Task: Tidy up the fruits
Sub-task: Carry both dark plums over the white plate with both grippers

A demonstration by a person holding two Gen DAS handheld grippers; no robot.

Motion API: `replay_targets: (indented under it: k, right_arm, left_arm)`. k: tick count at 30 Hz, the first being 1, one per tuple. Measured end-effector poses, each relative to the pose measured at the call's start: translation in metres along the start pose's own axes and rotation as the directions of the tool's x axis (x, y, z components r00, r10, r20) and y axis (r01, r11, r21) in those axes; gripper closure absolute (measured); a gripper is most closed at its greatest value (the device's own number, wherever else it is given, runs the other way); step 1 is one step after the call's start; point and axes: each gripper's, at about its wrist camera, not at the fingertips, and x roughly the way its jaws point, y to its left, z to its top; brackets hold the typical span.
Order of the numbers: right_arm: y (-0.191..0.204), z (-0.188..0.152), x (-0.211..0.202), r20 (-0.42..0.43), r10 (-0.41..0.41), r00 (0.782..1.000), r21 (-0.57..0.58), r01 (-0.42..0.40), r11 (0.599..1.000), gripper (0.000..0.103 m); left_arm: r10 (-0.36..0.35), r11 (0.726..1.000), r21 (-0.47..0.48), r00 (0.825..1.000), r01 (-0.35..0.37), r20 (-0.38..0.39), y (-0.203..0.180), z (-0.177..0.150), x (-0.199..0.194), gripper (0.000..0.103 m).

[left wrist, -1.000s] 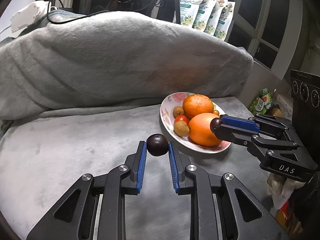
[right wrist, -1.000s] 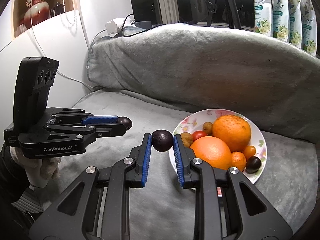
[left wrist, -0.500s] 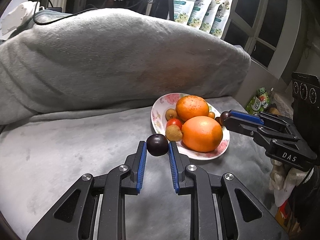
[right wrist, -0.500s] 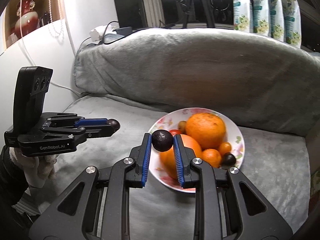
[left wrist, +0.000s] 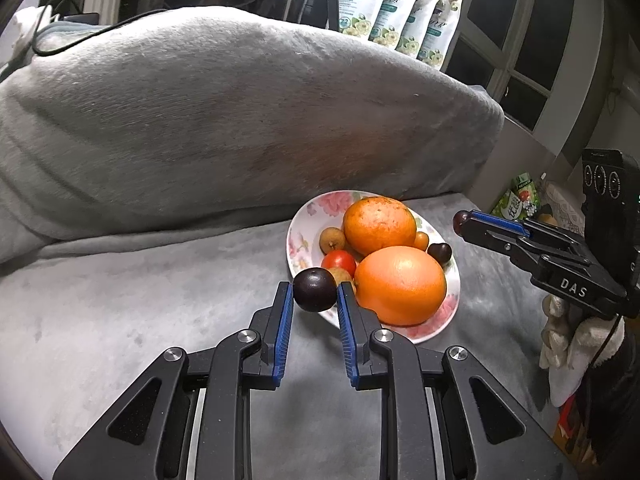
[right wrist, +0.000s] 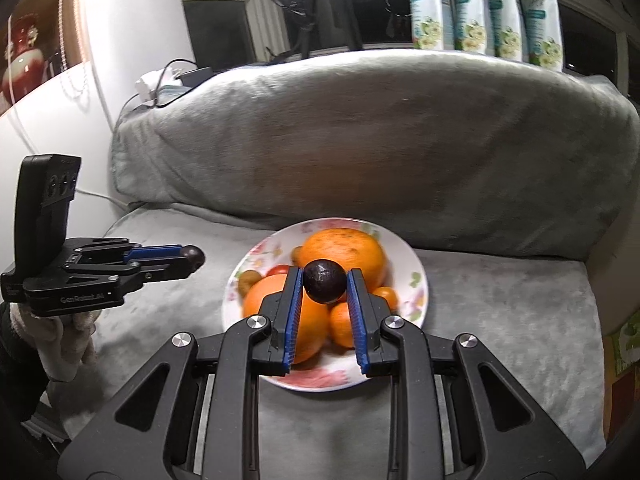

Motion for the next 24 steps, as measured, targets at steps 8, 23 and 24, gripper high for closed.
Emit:
replay_targets:
  k: [8, 23, 24]
  right_arm:
    - [-0.025, 0.002, 0.014, -0.011, -0.03, 0.999, 0.039, 0.03, 0.999, 0.079]
    - [-0.041, 0.005, 0.037, -0.042, -0.027, 0.999, 0.05, 0.029, 0.998, 0.079]
    - [-0.042, 0.005, 0.037, -0.043, -0.027, 0.999, 0.052, 0.029, 0.998, 0.079]
  left_arm:
    - [-0.003, 1.0, 0.012, 1.0, 0.003, -0.011, -0.004, 0.006, 0.01, 0.082]
    - [0.0, 0.999, 0.034, 1.0, 0.001, -0.031, -0.012, 0.02, 0.032, 0.082]
    - [0.0, 0.999, 0.035, 1.0, 0.001, -0.031, -0.013, 0.02, 0.033, 0.082]
